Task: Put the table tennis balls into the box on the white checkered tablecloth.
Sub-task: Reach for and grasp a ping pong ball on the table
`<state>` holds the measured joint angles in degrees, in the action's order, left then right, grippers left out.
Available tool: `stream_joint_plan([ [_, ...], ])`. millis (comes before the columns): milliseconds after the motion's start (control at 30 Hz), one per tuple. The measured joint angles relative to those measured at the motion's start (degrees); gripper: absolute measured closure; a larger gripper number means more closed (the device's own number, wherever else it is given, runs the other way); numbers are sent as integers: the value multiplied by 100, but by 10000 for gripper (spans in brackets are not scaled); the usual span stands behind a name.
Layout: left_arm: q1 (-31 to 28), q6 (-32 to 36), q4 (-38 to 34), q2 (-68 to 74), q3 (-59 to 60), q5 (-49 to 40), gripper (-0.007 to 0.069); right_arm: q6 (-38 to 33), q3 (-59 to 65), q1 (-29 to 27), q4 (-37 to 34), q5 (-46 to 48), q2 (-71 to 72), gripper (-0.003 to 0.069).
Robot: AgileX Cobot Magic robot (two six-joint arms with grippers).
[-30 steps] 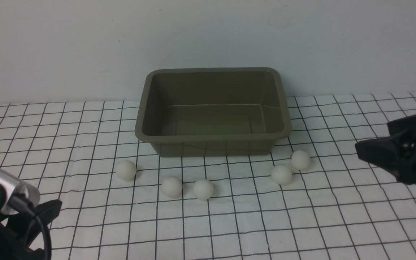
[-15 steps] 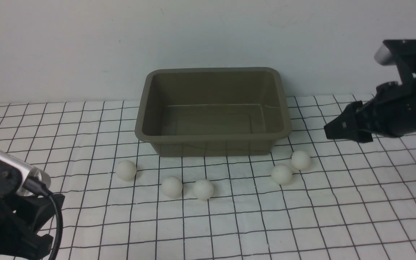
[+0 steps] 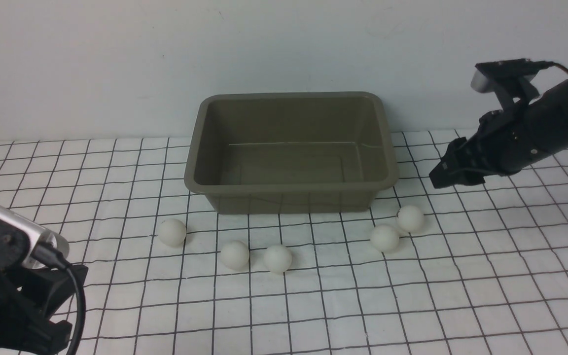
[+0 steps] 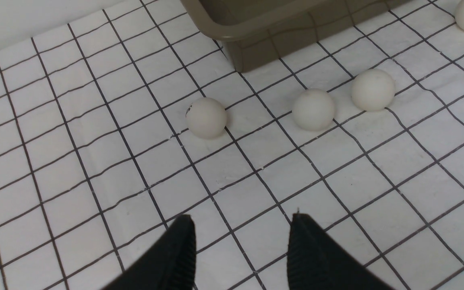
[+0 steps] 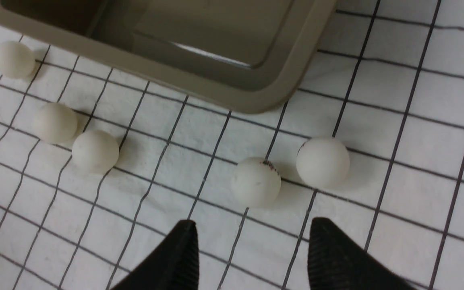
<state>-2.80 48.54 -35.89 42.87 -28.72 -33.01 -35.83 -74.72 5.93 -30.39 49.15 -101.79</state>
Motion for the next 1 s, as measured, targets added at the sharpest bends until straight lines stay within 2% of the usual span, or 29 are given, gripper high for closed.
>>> stream_joint_plan([
  [600,0,6,0,0,0,-18,336,0,-812,0,37,35,-1234,272],
  [1000,0,6,11,0,0,-110,336,-109,-901,405,64,176,-1658,272],
])
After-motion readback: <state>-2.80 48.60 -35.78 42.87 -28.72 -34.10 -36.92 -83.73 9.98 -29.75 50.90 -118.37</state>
